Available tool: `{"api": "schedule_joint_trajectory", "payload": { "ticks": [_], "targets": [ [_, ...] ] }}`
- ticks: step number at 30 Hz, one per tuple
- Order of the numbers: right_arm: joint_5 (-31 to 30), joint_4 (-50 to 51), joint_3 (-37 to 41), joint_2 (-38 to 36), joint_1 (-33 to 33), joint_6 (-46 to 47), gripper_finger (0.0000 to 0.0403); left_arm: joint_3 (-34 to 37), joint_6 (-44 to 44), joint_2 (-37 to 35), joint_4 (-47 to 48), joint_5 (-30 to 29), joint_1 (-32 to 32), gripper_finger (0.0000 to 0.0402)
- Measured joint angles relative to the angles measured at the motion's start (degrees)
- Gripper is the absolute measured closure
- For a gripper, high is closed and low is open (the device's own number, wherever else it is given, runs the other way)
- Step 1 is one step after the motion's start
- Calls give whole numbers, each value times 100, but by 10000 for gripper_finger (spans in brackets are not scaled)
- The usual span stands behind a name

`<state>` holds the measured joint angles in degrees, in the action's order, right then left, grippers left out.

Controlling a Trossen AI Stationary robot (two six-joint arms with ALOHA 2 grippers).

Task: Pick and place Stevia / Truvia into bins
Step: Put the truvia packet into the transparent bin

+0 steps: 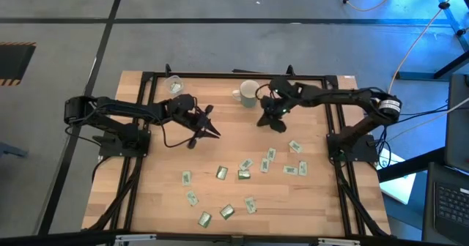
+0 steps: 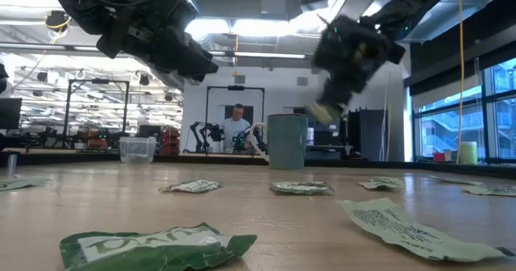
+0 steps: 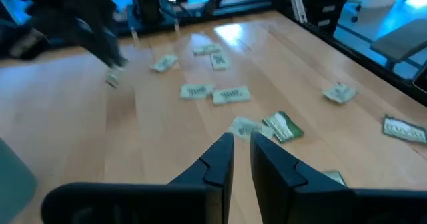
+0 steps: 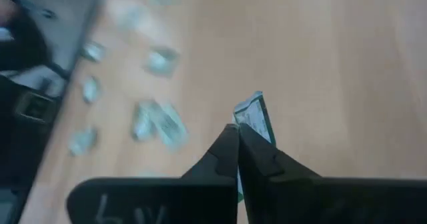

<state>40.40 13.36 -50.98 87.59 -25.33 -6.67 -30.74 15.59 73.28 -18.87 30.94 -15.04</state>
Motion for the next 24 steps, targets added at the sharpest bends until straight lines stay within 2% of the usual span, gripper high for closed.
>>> {"api": "schedule_joint_trajectory", "payload": {
  "ticks": [6, 12, 17, 19, 24],
  "targets": [
    [69, -1792, -9, 28, 743, 257, 400, 0, -260, 0, -505, -8, 1, 357],
    [69, -3295, -9, 34, 1250, 349, 399, 0, -300, 0, -540, -9, 6, 357],
    [72, -4086, -11, 61, 1550, 344, 399, 0, -772, 42, -748, -44, 59, 357],
    [76, -4329, -11, 93, 1634, 380, 399, 0, -872, 114, -940, -241, 128, 356],
    [75, -4616, -17, 115, 1702, 469, 398, 2, -660, 354, -1429, -1179, 273, 345]
  ]
}}
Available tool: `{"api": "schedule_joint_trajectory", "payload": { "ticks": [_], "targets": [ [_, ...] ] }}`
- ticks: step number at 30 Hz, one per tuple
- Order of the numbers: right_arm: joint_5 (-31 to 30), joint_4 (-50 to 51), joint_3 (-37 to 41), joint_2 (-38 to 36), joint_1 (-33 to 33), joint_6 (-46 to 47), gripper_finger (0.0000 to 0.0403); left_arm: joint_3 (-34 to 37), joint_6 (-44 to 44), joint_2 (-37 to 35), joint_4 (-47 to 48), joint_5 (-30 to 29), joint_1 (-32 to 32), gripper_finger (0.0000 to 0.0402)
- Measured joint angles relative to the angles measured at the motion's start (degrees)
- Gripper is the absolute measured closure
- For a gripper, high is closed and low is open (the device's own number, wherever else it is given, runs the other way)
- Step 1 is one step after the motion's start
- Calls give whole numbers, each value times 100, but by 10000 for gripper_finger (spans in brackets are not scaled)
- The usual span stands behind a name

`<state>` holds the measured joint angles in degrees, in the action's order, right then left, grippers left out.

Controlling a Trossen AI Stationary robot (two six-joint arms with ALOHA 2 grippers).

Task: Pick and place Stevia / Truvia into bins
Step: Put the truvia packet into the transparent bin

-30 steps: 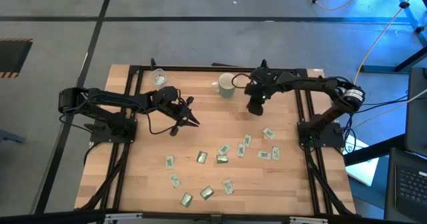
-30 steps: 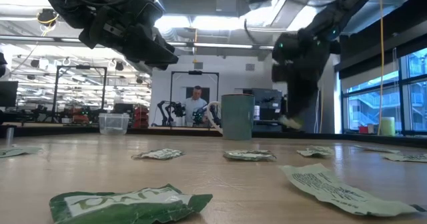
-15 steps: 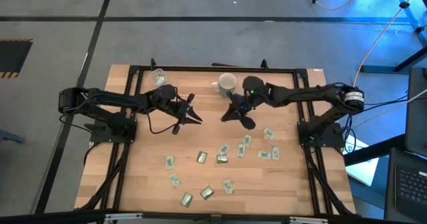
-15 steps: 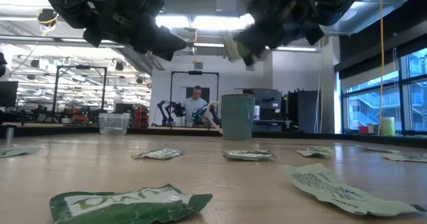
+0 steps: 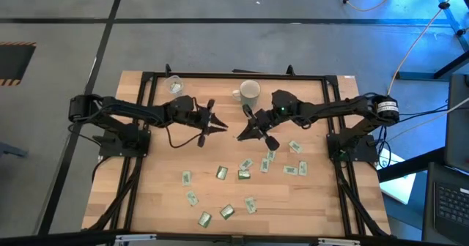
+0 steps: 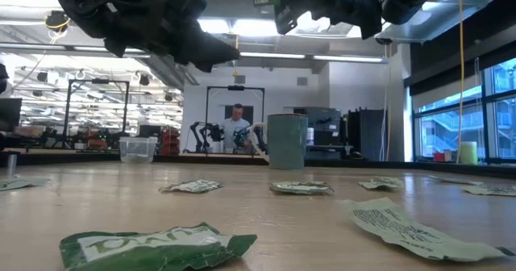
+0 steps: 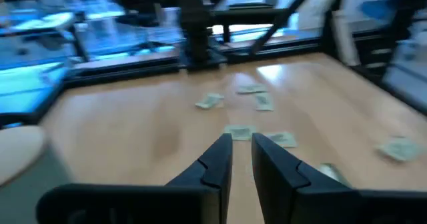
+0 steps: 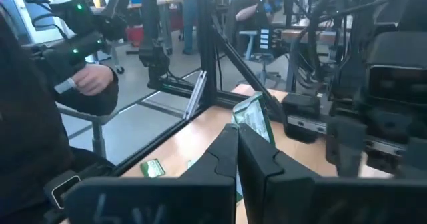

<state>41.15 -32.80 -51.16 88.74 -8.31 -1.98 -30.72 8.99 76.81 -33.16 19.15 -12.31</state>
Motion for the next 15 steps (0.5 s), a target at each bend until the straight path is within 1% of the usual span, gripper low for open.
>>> {"api": "schedule_joint_trajectory", "payload": {
  "ticks": [2, 6, 11, 15],
  "targets": [
    [-38, 0, 0, 15, 0, 8, 398, 0, 8, 89, -240, -162, 55, 334],
    [-97, 1, 0, 91, 0, 24, 398, -4, -162, 245, -773, -16, 197, 306],
    [-101, -41, 0, 123, 0, 19, 398, -4, -172, 313, -925, 37, 418, 274],
    [-101, -48, 0, 123, 0, 13, 398, -4, -249, 317, -1167, -39, 586, 265]
  ]
}}
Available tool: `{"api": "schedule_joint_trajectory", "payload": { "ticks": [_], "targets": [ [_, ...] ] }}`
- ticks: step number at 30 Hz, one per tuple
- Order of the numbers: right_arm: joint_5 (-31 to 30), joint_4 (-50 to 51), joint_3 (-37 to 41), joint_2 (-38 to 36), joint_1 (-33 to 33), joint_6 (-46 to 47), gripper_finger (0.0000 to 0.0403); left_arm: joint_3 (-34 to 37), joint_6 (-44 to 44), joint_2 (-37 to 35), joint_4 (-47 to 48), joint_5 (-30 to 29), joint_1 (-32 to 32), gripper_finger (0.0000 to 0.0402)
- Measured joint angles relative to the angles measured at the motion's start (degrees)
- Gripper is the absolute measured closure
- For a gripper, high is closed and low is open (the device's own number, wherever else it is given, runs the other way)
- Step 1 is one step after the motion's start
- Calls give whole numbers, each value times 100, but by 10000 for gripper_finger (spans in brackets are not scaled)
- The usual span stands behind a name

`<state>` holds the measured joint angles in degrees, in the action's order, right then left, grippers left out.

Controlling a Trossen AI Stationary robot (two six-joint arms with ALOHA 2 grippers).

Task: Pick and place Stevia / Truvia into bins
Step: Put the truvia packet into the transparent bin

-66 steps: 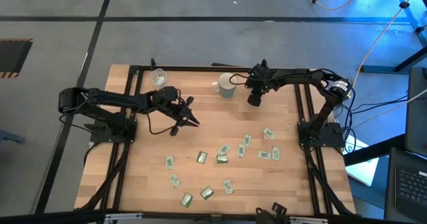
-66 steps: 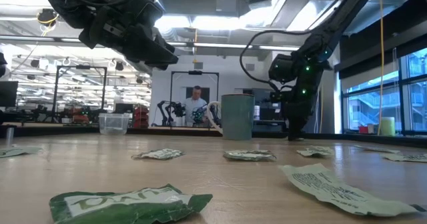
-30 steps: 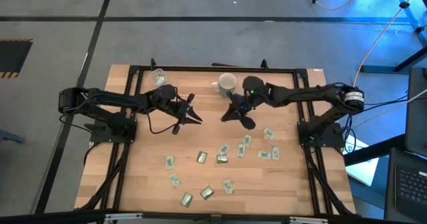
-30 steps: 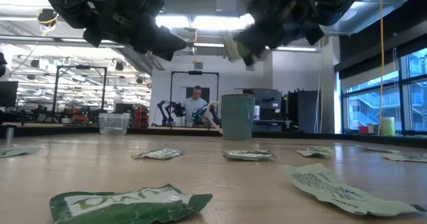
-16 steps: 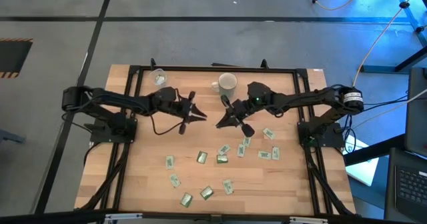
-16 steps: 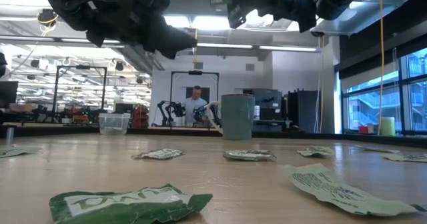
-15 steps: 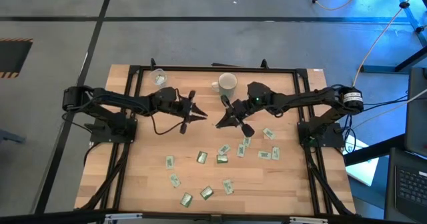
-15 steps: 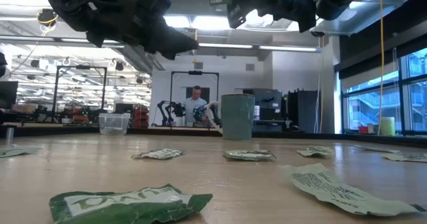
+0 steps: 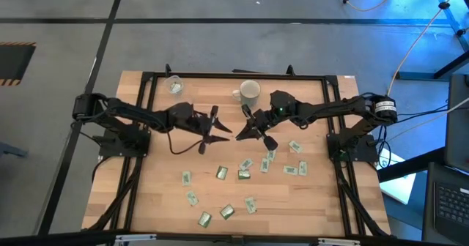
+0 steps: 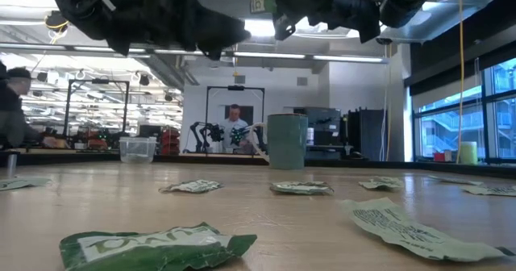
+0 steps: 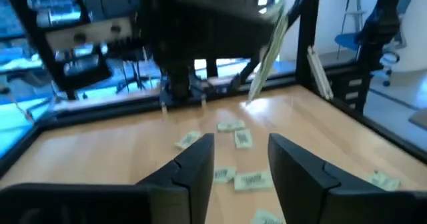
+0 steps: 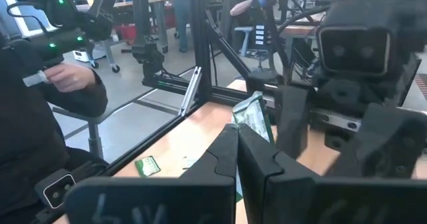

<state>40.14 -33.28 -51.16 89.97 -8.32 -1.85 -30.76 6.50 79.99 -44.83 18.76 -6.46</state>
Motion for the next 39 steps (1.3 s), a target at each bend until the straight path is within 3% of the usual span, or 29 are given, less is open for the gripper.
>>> {"api": "schedule_joint_trajectory", "payload": {
  "ticks": [15, 22, 28, 39],
  "targets": [
    [-17, -225, 0, -2, 0, 9, 398, 0, -131, -2, -479, -120, 157, 279],
    [-524, -207, 0, -2, 0, 11, 398, 0, -129, -4, -738, -118, 159, 283],
    [-608, -212, 0, -2, 0, 4, 398, 0, -128, -4, -751, -118, 159, 285],
    [-623, -179, 2, -2, -1, -11, 398, 0, -125, -4, -747, -118, 159, 332]
  ]
}}
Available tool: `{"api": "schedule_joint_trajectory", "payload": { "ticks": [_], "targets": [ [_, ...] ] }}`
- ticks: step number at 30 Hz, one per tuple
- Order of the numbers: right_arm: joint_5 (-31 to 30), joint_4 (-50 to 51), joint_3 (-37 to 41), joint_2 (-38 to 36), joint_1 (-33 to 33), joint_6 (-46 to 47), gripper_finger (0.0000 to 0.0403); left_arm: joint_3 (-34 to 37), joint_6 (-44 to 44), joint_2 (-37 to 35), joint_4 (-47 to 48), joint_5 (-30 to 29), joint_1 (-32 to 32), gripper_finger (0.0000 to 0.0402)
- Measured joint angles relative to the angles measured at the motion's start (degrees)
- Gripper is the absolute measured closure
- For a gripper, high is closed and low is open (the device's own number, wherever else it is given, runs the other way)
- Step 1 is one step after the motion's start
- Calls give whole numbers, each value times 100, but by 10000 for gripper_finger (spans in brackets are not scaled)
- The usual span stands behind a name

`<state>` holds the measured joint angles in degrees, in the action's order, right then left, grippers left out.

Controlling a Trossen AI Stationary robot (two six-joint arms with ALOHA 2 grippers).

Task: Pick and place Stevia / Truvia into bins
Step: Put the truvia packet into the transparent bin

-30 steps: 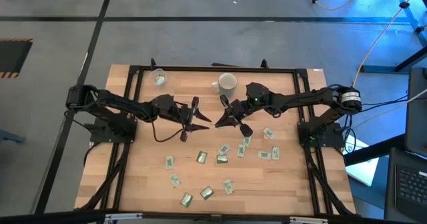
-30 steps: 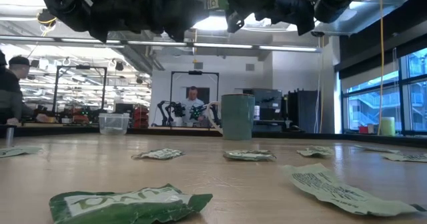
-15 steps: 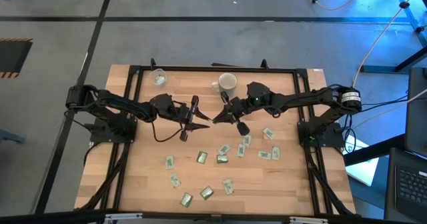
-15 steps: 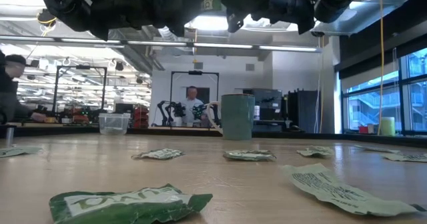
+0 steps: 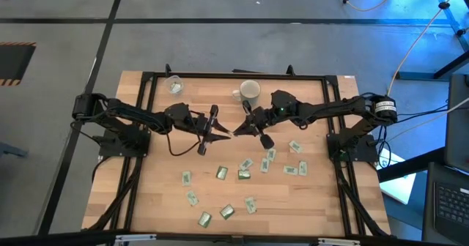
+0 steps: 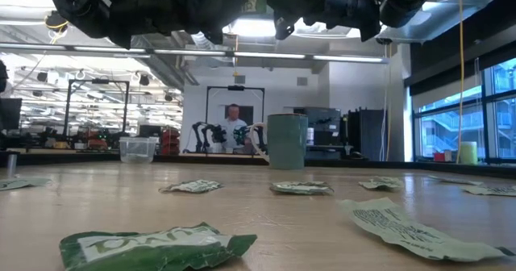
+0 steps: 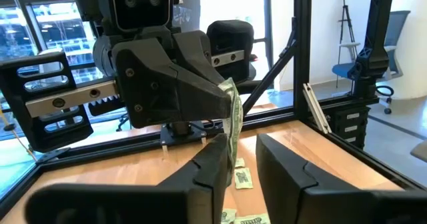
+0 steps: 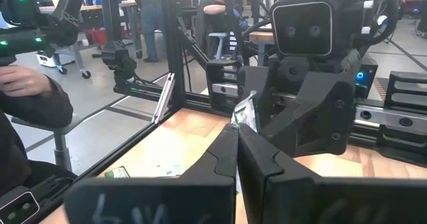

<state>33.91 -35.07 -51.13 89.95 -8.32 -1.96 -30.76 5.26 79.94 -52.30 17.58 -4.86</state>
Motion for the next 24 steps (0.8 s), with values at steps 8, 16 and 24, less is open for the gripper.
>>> {"api": "schedule_joint_trajectory", "payload": {
  "ticks": [8, 16, 24],
  "targets": [
    [7, 0, 0, 0, -1, -21, 397, -2, 0, 0, 24, 0, 0, 381],
    [21, 2, 2, 0, 1, -5, 371, -2, 0, -2, 79, 0, 0, 392],
    [24, 12, 2, 0, 1, 253, 302, -2, 1, -2, 155, -33, -13, 397]
  ]
}}
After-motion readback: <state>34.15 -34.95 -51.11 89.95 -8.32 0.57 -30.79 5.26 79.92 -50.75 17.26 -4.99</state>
